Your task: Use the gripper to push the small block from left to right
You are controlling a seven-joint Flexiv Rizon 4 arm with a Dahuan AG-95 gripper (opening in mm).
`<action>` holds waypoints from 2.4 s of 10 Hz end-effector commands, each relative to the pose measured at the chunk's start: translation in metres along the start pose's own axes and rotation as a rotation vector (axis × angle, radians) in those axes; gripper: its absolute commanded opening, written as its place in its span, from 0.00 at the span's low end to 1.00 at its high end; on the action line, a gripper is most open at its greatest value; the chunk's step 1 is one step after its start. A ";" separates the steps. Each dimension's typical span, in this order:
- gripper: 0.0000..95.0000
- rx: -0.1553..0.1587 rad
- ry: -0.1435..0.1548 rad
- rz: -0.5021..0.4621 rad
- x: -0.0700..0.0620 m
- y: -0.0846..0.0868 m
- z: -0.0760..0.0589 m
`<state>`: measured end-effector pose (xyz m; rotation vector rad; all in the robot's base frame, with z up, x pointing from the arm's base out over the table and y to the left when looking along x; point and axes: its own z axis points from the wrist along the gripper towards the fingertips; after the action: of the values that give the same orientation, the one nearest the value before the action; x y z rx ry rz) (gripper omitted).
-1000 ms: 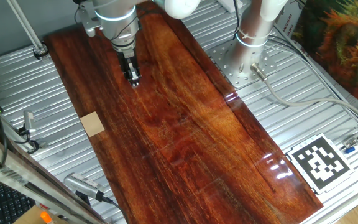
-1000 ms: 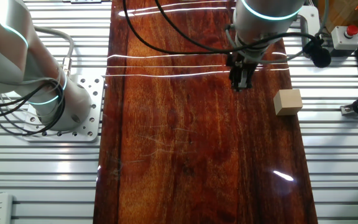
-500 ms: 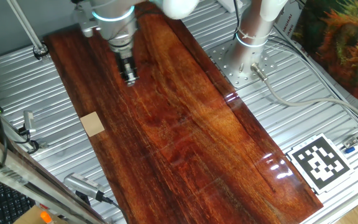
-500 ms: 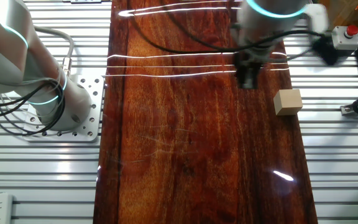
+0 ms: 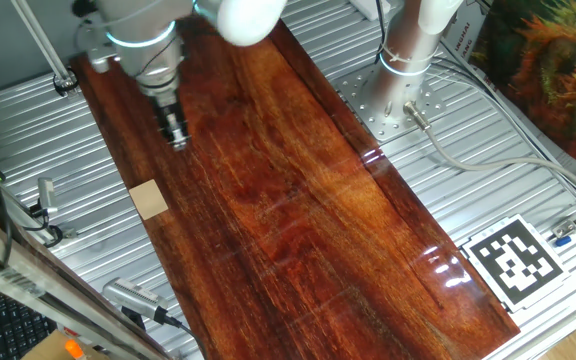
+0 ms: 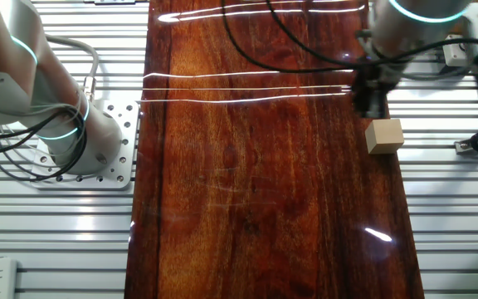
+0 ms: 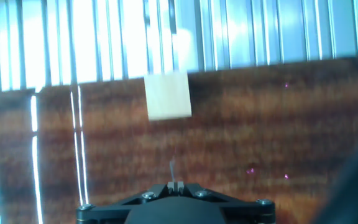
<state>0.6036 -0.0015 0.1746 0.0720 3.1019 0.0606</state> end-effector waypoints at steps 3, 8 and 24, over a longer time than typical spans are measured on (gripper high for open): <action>0.00 -0.002 -0.005 -0.015 -0.044 -0.002 0.009; 0.00 0.003 -0.015 -0.014 -0.071 -0.004 0.028; 0.00 0.007 -0.049 -0.001 -0.132 0.000 0.090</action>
<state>0.7411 -0.0041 0.0889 0.0710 3.0532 0.0498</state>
